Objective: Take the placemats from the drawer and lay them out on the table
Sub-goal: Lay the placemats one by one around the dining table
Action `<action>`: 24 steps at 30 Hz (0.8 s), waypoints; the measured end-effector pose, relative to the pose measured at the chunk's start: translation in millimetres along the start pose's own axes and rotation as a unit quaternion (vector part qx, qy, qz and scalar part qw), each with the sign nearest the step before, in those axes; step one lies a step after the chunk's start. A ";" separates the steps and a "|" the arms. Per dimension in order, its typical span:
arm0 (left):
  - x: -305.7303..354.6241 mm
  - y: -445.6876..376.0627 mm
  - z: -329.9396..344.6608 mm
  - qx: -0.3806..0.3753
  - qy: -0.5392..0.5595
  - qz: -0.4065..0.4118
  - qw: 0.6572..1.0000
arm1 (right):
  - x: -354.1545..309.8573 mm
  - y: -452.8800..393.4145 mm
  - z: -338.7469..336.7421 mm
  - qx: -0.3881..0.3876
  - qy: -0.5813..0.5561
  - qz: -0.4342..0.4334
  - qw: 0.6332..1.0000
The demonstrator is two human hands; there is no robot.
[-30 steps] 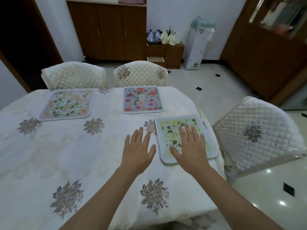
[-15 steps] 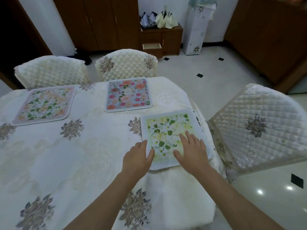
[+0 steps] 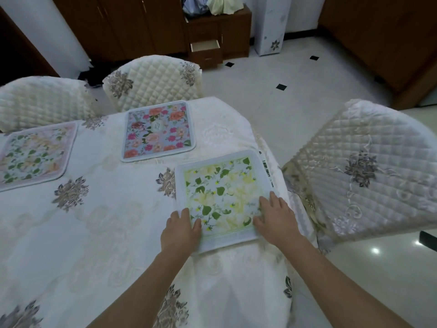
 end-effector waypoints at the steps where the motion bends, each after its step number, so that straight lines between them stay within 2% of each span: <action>1: 0.3 -0.9 -0.4 0.007 0.004 -0.001 1.000 | -0.7 -1.9 0.1 0.006 -0.003 0.001 1.000; 7: -3.6 -3.1 -7.5 0.049 0.050 -0.004 0.998 | -5.7 -7.3 -0.3 0.036 -0.011 0.023 0.999; 12: -8.1 -2.9 -9.5 0.080 0.204 -0.014 0.975 | -2.7 -7.1 0.5 0.097 -0.033 0.031 0.994; 17: -11.8 1.2 -12.2 0.063 0.249 -0.047 0.965 | -2.5 -3.1 -1.7 0.120 -0.102 0.062 0.986; 24: -27.0 14.4 -26.1 0.090 0.275 -0.037 0.956 | -24.1 15.1 -12.3 0.160 -0.213 0.003 0.964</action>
Point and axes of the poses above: each hand's wrist, its own y-axis away from the middle knuckle, its own z-axis out of the palm, x = y × z, the point moved 2 cm from there along -y, towards the middle knuckle, and after that the axes turned 3 degrees about -z, right-handed, at the moved point
